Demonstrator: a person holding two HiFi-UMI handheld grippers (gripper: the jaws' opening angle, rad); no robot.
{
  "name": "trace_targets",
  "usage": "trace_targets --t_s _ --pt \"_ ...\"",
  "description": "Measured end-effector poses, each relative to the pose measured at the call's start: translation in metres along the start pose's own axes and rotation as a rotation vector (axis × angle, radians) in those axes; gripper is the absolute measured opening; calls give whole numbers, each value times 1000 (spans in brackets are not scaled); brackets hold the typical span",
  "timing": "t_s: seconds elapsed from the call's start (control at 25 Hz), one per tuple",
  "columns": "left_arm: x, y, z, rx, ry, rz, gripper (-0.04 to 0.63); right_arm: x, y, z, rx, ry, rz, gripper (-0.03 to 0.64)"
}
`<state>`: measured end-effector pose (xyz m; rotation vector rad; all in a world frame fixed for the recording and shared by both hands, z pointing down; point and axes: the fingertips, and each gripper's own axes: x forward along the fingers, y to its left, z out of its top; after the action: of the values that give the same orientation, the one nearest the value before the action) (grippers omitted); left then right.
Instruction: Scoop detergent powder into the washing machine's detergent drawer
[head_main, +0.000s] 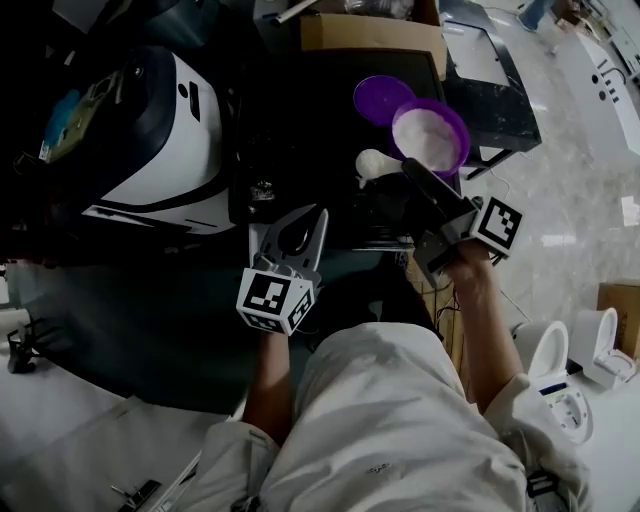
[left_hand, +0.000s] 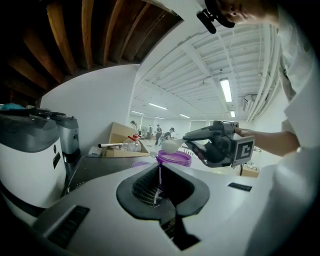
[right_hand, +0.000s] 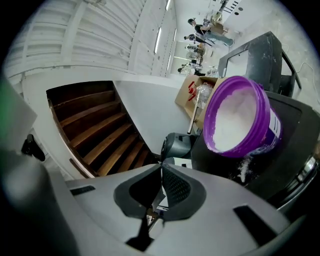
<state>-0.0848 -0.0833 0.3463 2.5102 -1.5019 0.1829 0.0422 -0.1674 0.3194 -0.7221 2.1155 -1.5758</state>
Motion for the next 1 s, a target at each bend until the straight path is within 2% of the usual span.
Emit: trace_targets --t_s 0.32,0.68,1.0 --pt "-61 41 -15 -40 -16 152 25 35 7 -62 -6 137 27 11" --pt "-114 74 -32 -93 -48 279 18 61 7 -126 -44 283 18 11" --pt "-134 75 -50 -109 -36 333 18 64 -6 -165 -101 396 -9 11"
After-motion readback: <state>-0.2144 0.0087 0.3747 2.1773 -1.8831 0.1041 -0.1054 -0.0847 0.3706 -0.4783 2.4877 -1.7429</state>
